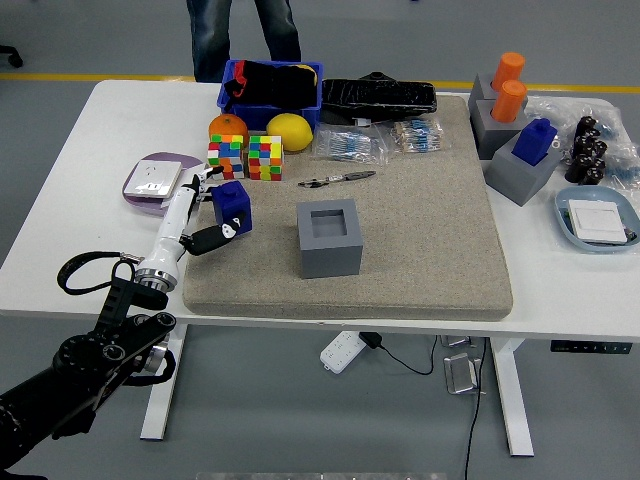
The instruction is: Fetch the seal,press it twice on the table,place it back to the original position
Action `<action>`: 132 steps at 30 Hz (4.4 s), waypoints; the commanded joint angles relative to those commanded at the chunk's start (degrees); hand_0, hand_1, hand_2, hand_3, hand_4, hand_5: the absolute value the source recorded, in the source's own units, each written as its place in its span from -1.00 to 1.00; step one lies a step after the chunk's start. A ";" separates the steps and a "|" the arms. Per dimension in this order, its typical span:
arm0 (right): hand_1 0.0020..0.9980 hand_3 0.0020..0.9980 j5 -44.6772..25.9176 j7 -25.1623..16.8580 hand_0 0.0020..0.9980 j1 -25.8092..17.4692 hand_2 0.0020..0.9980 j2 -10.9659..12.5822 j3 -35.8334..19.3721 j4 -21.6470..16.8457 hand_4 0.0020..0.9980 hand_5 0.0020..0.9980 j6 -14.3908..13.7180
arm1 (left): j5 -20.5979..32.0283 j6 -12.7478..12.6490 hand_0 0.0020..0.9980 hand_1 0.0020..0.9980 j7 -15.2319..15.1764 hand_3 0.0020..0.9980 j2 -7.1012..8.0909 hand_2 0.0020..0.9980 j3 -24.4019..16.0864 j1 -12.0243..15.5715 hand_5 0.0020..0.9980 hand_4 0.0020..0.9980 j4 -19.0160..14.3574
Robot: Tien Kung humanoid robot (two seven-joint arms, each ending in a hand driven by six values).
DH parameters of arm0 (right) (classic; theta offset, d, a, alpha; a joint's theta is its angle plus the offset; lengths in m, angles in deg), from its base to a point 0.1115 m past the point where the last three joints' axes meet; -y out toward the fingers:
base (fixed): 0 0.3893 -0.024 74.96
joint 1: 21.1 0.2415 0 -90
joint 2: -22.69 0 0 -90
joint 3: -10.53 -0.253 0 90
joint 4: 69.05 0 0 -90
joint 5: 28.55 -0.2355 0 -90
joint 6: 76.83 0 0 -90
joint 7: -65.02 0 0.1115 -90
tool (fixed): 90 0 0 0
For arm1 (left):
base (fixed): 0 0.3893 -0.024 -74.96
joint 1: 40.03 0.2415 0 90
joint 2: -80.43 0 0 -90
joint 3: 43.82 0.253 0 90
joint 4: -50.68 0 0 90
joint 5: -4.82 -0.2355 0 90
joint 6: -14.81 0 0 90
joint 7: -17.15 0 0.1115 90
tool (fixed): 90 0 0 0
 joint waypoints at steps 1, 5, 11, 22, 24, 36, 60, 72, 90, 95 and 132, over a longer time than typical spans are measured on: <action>0.42 0.33 0.05 0.00 0.61 0.00 0.41 0.00 -0.08 0.02 0.54 0.13 -0.01 | 0.52 -0.13 0.67 -0.05 -0.24 0.71 -0.09 -0.22 0.13 0.09 -1.00 0.10 0.26; 0.42 0.33 0.18 -0.01 0.61 0.00 0.41 -0.07 -0.19 0.09 0.54 0.13 -0.02 | 2.41 -0.58 0.67 -0.05 -1.16 0.71 -0.36 -0.22 0.79 0.20 -1.00 0.10 1.25; 0.42 0.33 0.00 -0.02 0.61 0.13 0.41 -0.12 0.03 0.02 0.54 0.13 0.02 | 4.71 -0.40 0.67 -0.05 -1.65 0.71 -0.57 -0.22 1.79 0.48 -1.00 0.10 2.58; 0.43 0.33 -0.06 -0.06 0.60 0.26 0.41 -0.05 -0.12 0.00 0.54 0.13 0.03 | 5.75 -0.12 0.67 -0.05 -1.71 0.70 -0.59 -0.22 2.32 0.46 -1.00 0.08 2.98; 0.43 0.33 -0.02 -0.05 0.60 0.24 0.41 -0.07 -0.17 0.01 0.54 0.13 0.03 | 5.48 -0.18 0.67 -0.05 -1.84 0.70 -0.50 -0.22 1.79 0.53 -1.00 0.08 2.27; 0.43 0.33 0.11 -0.07 0.61 0.28 0.41 0.19 -0.34 0.02 0.54 0.13 0.04 | -1.90 2.54 0.66 -0.05 2.45 0.70 1.29 -0.22 -3.97 -0.02 -1.00 0.07 -8.54; 0.42 0.33 -0.13 0.01 0.61 0.55 0.41 0.35 0.25 0.14 0.54 0.13 0.12 | -3.97 9.44 0.67 -0.06 10.10 0.71 3.76 -0.23 5.48 -6.41 -1.00 0.08 -21.55; 0.43 0.33 -0.29 -0.03 0.61 0.54 0.41 0.55 0.70 0.16 0.54 0.13 0.14 | -3.29 8.66 0.66 -0.06 9.27 0.71 2.89 -0.23 10.66 -8.21 -1.00 0.08 -19.43; 0.43 0.33 -0.36 -0.09 0.61 0.55 0.41 0.58 0.77 0.08 0.54 0.13 0.21 | -2.32 7.52 0.66 -0.05 8.00 0.71 1.82 -0.22 12.29 -9.60 -1.00 0.08 -15.73; 0.43 0.33 -0.20 -0.10 0.61 0.45 0.41 0.58 0.54 0.16 0.54 0.13 0.19 | -1.99 7.57 0.66 -0.05 7.97 0.71 1.88 -0.23 12.69 -9.47 -1.00 0.08 -14.54; 0.43 0.33 -0.05 -0.16 0.61 0.38 0.41 0.46 0.17 0.08 0.54 0.12 0.27 | 0.11 9.23 0.99 1.00 6.38 0.97 1.17 0.98 13.30 -8.90 -1.00 0.95 -13.46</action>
